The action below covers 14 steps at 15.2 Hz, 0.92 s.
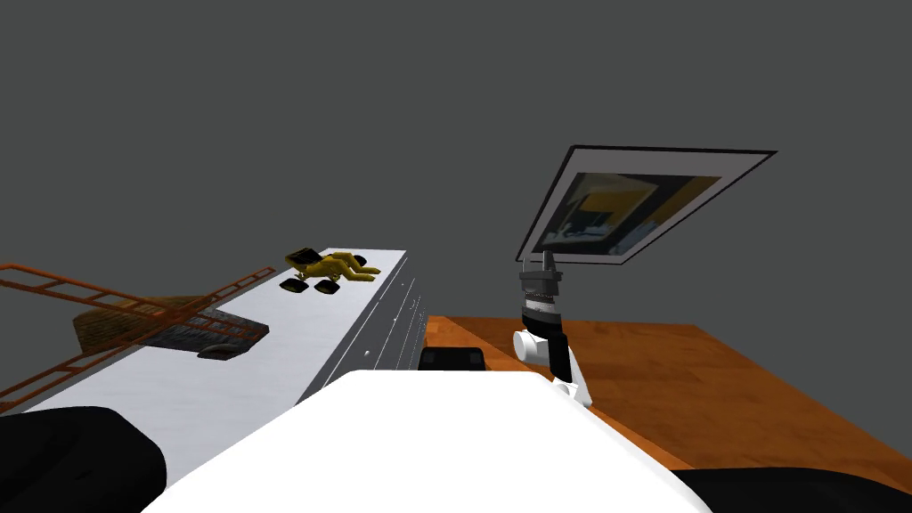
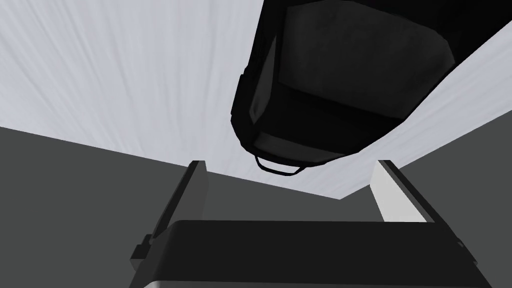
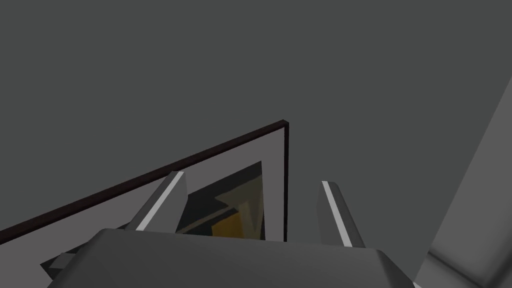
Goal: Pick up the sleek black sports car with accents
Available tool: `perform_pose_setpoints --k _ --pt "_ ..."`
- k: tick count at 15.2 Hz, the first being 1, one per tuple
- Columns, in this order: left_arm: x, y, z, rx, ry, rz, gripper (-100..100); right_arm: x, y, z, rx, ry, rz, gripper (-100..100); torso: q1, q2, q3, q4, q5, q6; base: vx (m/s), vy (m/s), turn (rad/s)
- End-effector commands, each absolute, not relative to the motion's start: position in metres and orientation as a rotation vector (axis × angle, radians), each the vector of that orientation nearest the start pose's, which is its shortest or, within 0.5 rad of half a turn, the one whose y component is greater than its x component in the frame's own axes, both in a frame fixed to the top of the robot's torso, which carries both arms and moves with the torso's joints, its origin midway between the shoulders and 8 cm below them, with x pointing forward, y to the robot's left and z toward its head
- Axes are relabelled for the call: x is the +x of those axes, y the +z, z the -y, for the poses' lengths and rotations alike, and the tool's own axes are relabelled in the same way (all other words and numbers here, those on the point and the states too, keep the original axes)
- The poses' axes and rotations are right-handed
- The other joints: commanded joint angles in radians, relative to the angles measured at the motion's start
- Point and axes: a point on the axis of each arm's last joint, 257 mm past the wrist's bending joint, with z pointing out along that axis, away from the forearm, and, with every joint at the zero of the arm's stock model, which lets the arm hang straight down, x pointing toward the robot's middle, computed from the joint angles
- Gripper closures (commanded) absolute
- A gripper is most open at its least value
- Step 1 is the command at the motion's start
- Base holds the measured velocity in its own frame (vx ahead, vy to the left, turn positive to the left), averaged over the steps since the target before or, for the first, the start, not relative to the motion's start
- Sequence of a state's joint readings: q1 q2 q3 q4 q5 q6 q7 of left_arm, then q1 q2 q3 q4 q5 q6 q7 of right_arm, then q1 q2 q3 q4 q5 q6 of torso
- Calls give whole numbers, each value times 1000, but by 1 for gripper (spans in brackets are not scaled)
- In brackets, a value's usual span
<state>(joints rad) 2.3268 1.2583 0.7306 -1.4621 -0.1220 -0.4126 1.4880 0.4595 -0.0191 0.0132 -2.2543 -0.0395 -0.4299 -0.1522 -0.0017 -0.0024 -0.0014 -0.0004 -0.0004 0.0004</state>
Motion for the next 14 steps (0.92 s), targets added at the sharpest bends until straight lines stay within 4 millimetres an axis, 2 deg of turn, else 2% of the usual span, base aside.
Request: perform_pose_setpoints --k 1,6,14 --pt "-194 -124 -735 -2202 441 -1629 -100 364 13 276 781 1481 -600 0 0 0 0 0 0 0 24 -1 -9" --pt "-200 -134 -750 -2187 431 -1661 -100 364 13 276 781 1481 -600 0 0 1 1 1 0 -1 50 -10 80" --pt "-199 -143 -770 -2153 420 -1688 -100 364 13 276 781 1481 -600 0 0 1 1 1 0 0 47 -10 58"
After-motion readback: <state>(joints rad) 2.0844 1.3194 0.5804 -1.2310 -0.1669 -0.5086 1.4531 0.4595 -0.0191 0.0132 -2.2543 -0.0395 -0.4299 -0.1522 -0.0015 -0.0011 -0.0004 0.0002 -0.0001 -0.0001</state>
